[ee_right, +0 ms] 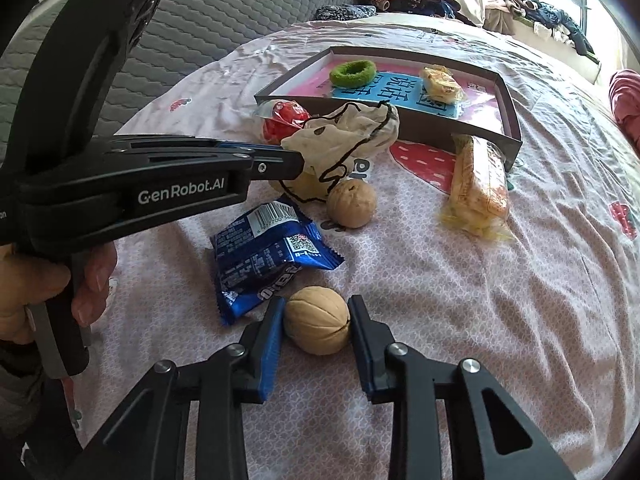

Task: Organize objects
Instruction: 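Grasp the cream scrunchie with the left tool while the right tool grasps a walnut, then carry the scrunchie and walnut over the tray and open both tools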

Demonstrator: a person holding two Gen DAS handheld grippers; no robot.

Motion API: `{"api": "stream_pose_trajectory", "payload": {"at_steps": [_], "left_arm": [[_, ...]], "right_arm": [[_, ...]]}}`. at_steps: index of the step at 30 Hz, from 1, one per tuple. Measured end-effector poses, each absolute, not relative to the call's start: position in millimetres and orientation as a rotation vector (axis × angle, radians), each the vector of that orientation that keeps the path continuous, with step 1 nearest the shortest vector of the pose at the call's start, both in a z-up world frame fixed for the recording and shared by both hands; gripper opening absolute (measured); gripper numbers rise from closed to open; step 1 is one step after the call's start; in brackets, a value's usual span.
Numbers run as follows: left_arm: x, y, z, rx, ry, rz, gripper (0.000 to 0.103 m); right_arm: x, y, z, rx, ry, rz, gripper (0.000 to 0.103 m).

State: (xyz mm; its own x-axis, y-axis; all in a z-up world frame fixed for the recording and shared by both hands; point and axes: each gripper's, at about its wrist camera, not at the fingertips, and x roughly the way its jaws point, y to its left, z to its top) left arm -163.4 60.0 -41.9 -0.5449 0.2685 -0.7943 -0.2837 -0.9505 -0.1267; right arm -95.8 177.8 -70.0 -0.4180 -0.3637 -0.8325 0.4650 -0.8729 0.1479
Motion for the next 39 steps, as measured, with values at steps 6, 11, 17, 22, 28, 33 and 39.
{"api": "stream_pose_trajectory", "payload": {"at_steps": [6, 11, 17, 22, 28, 33, 39], "left_arm": [[-163.4, 59.7, -40.3, -1.291, 0.028, 2.518, 0.006], [-162.1, 59.4, -36.4, -1.288, 0.025, 2.517, 0.006], [-158.9, 57.3, -29.4, -1.275, 0.023, 2.527, 0.006], [-155.3, 55.5, -22.1, -1.262, 0.021, 2.536, 0.006], [-149.2, 53.8, -6.7, -1.229, 0.024, 2.549, 0.006], [-144.8, 51.2, 7.1, -1.203, 0.014, 2.561, 0.006], [-138.9, 47.7, 27.3, -1.165, 0.022, 2.587, 0.006]], "right_arm": [[-94.2, 176.4, -66.7, 1.310, 0.151, -2.297, 0.033], [-93.3, 177.8, -61.8, 1.306, 0.145, -2.307, 0.033], [-91.7, 178.6, -55.5, 1.302, 0.150, -2.315, 0.033], [-89.4, 178.8, -49.0, 1.295, 0.154, -2.327, 0.033], [-85.9, 181.4, -38.5, 1.280, 0.156, -2.343, 0.033], [-81.1, 183.4, -25.7, 1.256, 0.156, -2.362, 0.033], [-76.8, 186.8, -5.8, 1.221, 0.153, -2.391, 0.033]]}}
